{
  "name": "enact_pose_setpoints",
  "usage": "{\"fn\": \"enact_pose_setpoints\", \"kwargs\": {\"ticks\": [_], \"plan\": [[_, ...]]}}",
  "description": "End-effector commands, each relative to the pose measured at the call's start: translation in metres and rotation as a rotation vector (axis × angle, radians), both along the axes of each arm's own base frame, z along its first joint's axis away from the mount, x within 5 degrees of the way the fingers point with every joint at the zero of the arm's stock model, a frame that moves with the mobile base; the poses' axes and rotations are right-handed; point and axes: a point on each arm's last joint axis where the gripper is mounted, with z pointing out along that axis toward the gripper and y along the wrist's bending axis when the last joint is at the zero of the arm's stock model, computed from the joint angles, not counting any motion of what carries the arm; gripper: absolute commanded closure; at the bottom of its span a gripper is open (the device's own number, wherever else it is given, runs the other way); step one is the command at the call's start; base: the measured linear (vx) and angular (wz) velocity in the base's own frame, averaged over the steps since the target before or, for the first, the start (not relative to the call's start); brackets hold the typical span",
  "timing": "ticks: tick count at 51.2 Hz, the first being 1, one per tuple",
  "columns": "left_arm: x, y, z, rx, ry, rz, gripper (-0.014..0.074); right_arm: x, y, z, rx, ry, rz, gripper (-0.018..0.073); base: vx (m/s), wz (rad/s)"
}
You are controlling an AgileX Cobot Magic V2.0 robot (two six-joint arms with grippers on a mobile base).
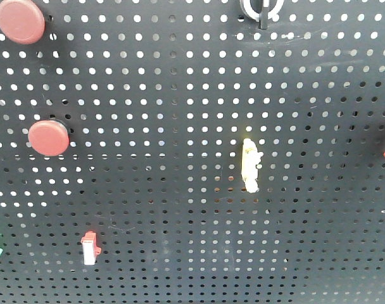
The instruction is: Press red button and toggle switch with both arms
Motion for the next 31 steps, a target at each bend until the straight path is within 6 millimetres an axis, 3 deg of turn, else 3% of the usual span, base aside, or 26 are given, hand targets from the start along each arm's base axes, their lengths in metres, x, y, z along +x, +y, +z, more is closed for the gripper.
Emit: {"fn": "enact_pose_setpoints", "kwargs": {"ticks": [1, 13, 31], "plan": [[-0.003, 0.011, -0.002, -0.076, -0.014, 0.082, 0.0596, -0.002, 0.002, 0.017, -0.004, -0.113, 0.018, 0.0563, 0.00, 0.00], [-0.008, 0.025, -0.039, -0.121, 0.030, 0.186, 0.0596, 0.014, 0.029, 0.025, -0.136, -0.148, 0.181, 0.0563, 0.00, 0.00], [-0.011, 0.027, -0.042, -0.125, 0.028, 0.192, 0.0596, 0.041, 0.094, 0.066, -0.194, -0.202, 0.478, 0.0563, 0.00, 0.00]]}}
